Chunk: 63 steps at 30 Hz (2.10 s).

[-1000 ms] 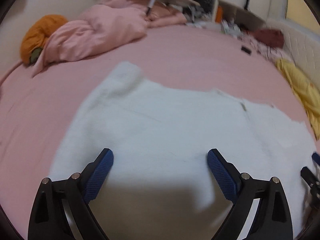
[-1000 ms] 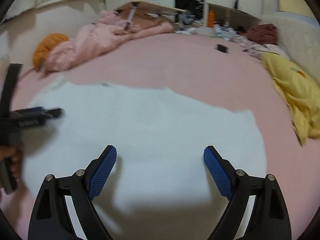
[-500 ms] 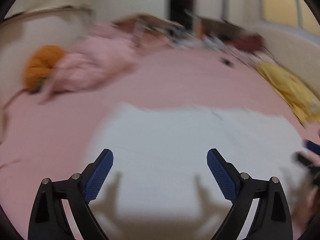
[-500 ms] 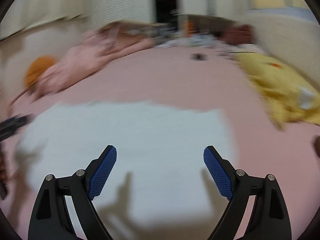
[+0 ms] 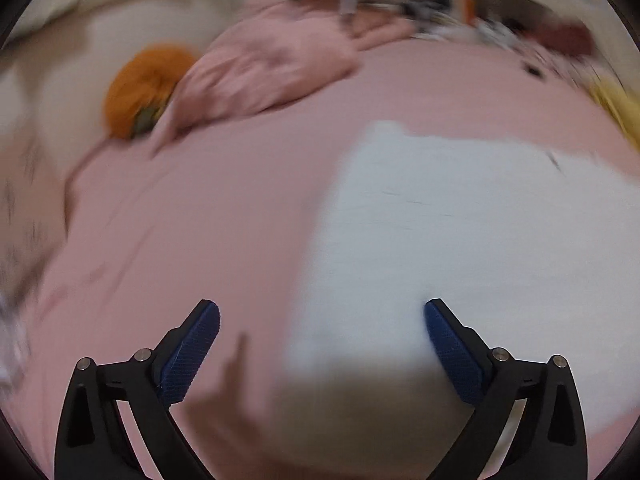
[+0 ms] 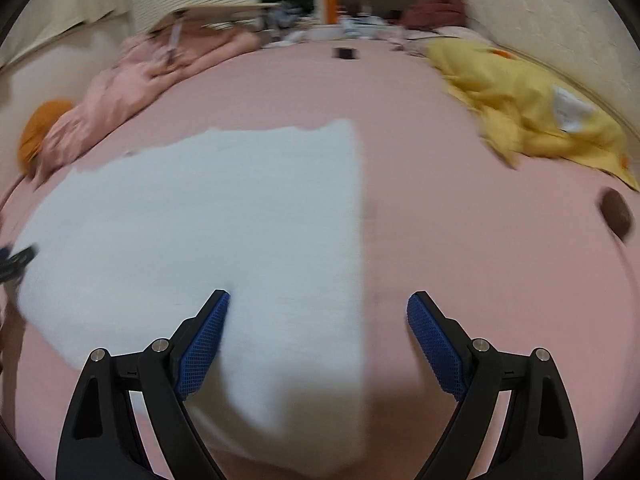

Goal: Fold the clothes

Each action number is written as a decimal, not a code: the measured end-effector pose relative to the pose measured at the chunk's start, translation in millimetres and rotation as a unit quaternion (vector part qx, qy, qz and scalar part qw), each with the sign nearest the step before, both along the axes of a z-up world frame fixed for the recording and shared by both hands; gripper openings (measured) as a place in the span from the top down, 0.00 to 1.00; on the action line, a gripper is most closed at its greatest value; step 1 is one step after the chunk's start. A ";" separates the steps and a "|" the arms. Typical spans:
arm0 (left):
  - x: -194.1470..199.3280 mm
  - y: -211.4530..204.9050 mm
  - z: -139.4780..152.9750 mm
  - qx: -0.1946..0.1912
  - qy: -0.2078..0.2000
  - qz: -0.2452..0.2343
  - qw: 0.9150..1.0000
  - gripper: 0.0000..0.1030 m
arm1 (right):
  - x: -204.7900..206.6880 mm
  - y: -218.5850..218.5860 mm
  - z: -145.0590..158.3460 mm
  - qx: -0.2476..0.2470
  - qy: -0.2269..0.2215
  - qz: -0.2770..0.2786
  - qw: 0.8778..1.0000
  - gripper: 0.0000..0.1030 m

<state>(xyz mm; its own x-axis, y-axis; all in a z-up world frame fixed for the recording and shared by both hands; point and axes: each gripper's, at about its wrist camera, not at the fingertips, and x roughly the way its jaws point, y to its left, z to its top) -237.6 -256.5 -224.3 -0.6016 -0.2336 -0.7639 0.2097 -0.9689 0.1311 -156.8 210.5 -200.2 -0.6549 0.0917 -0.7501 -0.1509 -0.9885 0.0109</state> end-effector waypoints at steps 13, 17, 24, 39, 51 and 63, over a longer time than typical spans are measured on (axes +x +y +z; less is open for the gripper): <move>152.0 74.9 30.1 0.085 0.019 -0.037 0.996 0.01 | 117.6 -103.7 30.8 0.050 0.057 0.050 0.996 0.14; 209.0 131.3 16.0 0.060 0.009 -0.073 0.995 0.01 | 161.7 -123.6 16.8 0.064 0.059 0.066 0.994 0.13; 250.8 147.6 -17.3 0.105 -0.023 -0.066 0.992 0.01 | 189.7 -124.6 -6.5 0.072 0.064 0.099 0.990 0.13; 255.9 142.6 -24.8 0.096 -0.029 -0.047 0.994 0.01 | 200.2 -105.8 9.9 0.036 0.063 0.063 0.995 0.13; 255.6 133.6 -18.9 0.115 -0.011 -0.036 0.993 0.01 | 199.0 -105.3 13.9 0.033 0.068 0.062 0.995 0.13; 252.4 132.5 -19.2 0.137 -0.012 -0.048 0.989 0.01 | 194.6 -105.2 8.3 0.020 0.060 0.063 0.996 0.13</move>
